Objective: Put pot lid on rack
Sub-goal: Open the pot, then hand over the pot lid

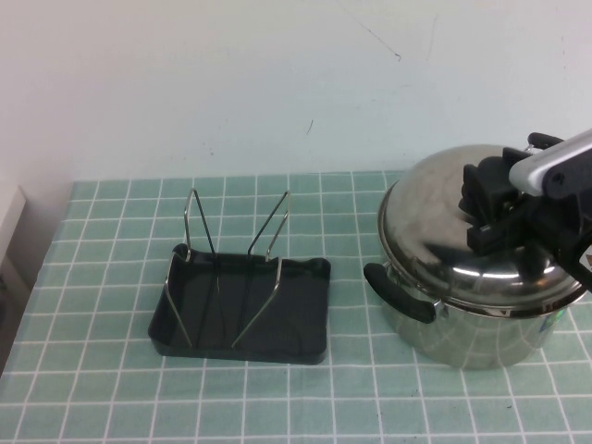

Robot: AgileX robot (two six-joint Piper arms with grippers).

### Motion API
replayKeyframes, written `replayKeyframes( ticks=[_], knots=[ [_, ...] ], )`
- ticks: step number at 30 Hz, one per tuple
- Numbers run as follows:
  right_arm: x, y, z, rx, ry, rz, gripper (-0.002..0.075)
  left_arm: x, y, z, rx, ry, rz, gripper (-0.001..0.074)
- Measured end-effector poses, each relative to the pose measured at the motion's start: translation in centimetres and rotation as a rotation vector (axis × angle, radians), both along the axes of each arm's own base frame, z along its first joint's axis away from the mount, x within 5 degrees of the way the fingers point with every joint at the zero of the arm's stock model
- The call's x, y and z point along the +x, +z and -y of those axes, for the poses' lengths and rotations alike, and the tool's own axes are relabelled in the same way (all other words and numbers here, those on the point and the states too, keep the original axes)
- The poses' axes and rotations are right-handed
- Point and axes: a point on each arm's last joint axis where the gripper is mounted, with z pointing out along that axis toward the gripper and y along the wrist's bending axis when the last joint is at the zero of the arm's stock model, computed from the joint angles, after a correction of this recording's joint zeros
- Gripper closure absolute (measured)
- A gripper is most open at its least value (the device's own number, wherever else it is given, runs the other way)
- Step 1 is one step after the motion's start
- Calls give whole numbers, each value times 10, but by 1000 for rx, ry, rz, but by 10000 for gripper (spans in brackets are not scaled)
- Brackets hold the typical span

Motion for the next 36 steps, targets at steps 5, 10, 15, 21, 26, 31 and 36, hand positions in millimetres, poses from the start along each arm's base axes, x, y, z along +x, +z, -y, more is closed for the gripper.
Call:
replayKeyframes(
  ticks=[5,10,15,21,26,31,36],
  knots=[
    [-4,17,1,-2,7,87,376,-2,-2,13,-349,-251,-170,738],
    [-15,48,3,23,26,223,376,-5,0,27,-436,-480,-222,668],
    [-36,76,-7,72,198,316,376,-4,10,35,-461,-610,-220,247],
    [-70,85,-44,188,501,248,376,6,24,37,-436,-628,-229,59],
    [-100,94,-82,240,704,243,376,14,19,39,-411,-622,-284,45],
    [-123,112,-113,252,830,253,376,19,12,41,-378,-624,-338,43],
    [-133,112,-135,206,884,215,376,18,13,43,-375,-657,-329,43]
  ],
)
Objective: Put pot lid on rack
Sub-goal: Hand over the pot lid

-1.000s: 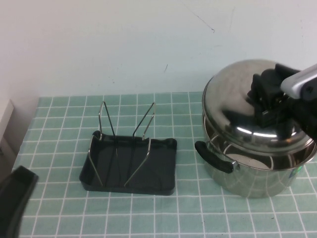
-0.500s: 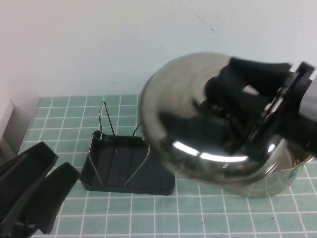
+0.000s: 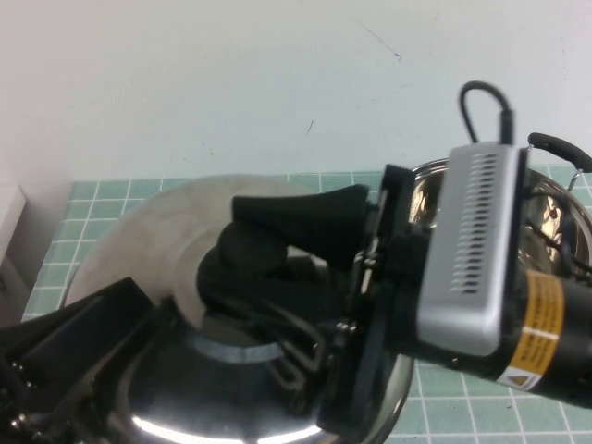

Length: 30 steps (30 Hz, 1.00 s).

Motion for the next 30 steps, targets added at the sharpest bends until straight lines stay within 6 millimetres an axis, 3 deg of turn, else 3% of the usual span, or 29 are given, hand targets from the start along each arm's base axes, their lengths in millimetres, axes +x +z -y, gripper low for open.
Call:
replayKeyframes(
  ticks=[3,5,11,13,22,28,30],
  knots=[
    [1,-7,-9,-18,20,-14,376,-2,2,1,-3,-26,26,71],
    [3,-12,-13,-16,30,-25,376,-3,2,2,1,-35,43,139],
    [6,-12,-16,49,46,-35,375,-5,4,3,5,-48,82,525],
    [8,-14,-16,49,38,-44,376,-6,8,3,-2,-52,122,580],
    [8,-14,-16,55,41,-54,370,-7,11,3,-3,-49,160,610],
    [3,-6,-16,136,82,-24,134,-2,19,4,110,-26,184,622],
    [3,-3,-16,160,76,6,99,4,27,3,177,15,197,622]
  ],
)
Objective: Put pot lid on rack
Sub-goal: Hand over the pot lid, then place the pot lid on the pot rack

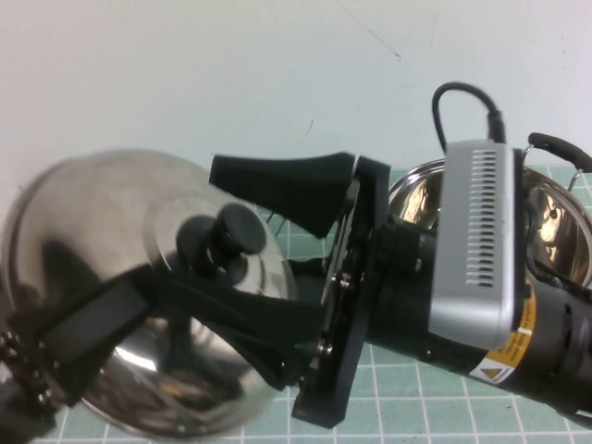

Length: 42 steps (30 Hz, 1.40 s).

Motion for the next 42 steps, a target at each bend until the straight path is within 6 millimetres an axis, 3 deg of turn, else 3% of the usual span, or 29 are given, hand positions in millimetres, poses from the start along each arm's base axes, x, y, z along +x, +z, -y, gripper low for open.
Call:
replayKeyframes(
  ticks=[6,10,13,18,21,28,34,42],
  knots=[
    [5,8,4,44,-129,164,76,11,35,-1,217,78,88,622],
    [14,11,8,41,-290,277,110,30,55,1,363,60,97,622],
    [22,12,13,-11,-406,285,218,53,66,2,473,32,87,622],
    [31,2,25,-261,-538,154,595,108,65,5,539,-23,5,622],
    [29,-3,34,-427,-564,94,687,144,52,10,560,-69,-50,622],
    [9,9,59,-623,-541,96,725,189,11,28,648,-179,-62,623],
    [0,25,74,-573,-570,80,727,200,-4,28,735,-177,9,623],
    [0,26,76,-560,-591,39,727,202,-5,27,796,-171,89,623]
  ],
)
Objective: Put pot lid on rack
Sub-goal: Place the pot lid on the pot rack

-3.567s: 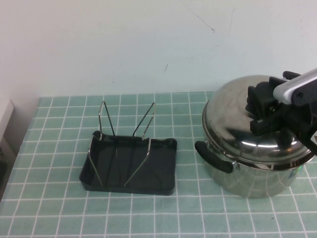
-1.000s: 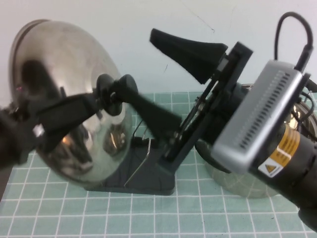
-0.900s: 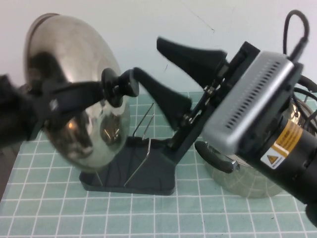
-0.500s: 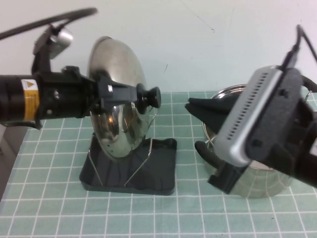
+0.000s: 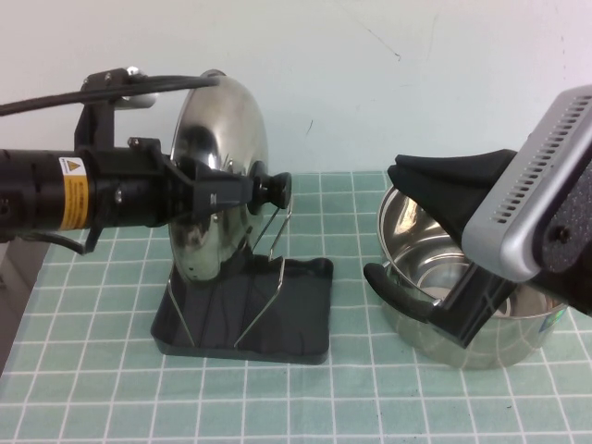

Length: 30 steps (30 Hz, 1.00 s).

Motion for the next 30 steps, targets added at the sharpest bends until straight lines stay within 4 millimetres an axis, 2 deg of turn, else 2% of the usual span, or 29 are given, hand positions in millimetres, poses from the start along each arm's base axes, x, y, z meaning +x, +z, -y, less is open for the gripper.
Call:
replayKeyframes(
  ticks=[6,18,25,30],
  knots=[
    [0,0,0,3,-5,-2,727,-3,-1,2,51,-83,87,623],
    [1,-1,0,6,-8,-11,727,-11,-20,1,153,-175,189,623],
    [1,-1,0,12,-11,-19,727,-6,-36,4,171,-197,163,623],
    [1,-1,0,14,-12,-22,727,-2,-52,16,182,-226,124,623]
  ],
)
